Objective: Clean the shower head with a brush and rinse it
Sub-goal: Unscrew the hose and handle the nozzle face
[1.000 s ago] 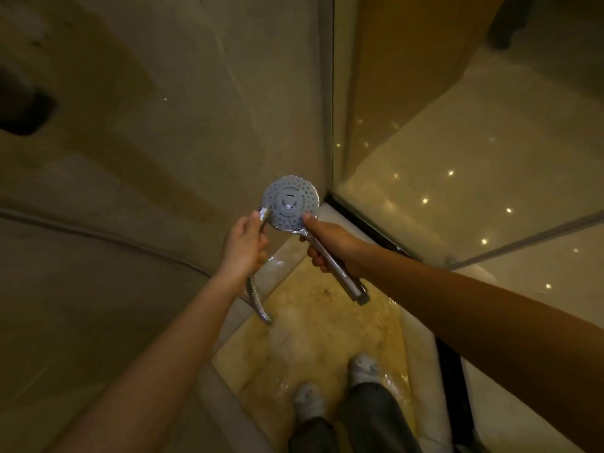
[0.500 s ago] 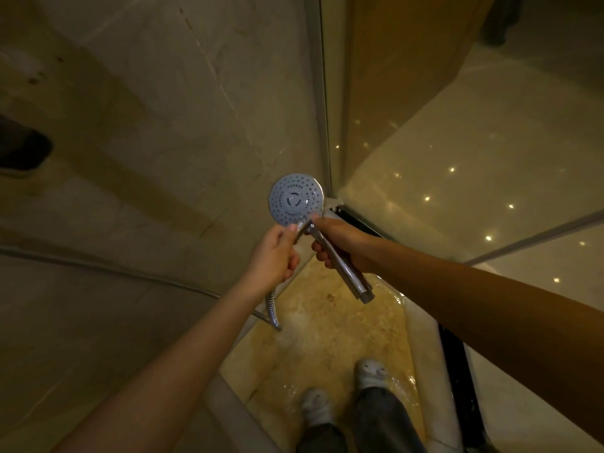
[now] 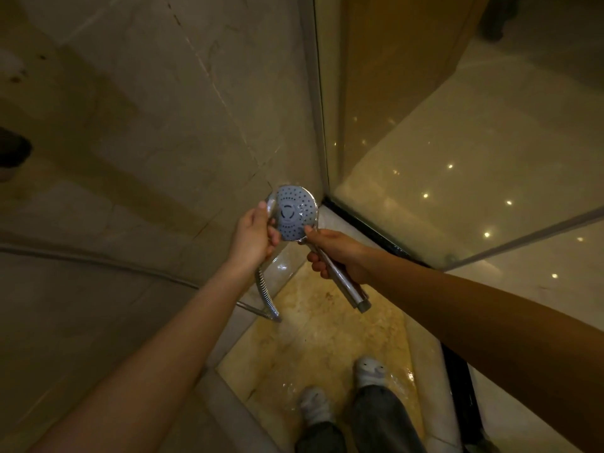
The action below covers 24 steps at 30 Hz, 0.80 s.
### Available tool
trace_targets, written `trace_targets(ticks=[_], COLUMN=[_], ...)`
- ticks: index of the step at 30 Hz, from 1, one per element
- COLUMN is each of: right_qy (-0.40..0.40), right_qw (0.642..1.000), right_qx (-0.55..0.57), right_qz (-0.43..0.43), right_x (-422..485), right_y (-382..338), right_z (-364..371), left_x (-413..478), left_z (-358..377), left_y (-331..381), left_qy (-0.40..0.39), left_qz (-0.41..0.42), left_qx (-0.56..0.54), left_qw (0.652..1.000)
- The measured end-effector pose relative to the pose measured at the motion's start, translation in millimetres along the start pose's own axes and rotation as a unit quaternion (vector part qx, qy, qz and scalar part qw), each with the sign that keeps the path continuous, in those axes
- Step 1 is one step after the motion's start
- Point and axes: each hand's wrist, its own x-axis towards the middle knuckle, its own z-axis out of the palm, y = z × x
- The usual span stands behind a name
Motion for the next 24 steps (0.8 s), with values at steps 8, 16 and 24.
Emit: trace_targets(ticks=[8,16,24], right_qy=[0.011,0.007,-0.009], right_qw=[1.000,1.000,1.000], right_qx=[0.011,-0.008,-0.004], right_qz=[-0.006,0.010,0.004], right_x=[1.4,-0.7,-0.7], right_y=[0.7,8.6,12.5], right_z=[2.8,-6.3,1.1], left_x=[-2.4,-4.1,1.5], left_z=[22.5,8.6,10.9], left_y=[-10.4,-43.9,-29.1], left_qy=[-0.056,0.018,0.029], left_qz=[0.005,-0.044,0.018], left_qx=[0.044,0.056,0.088], left_qw=[0.997,0.997,0.996])
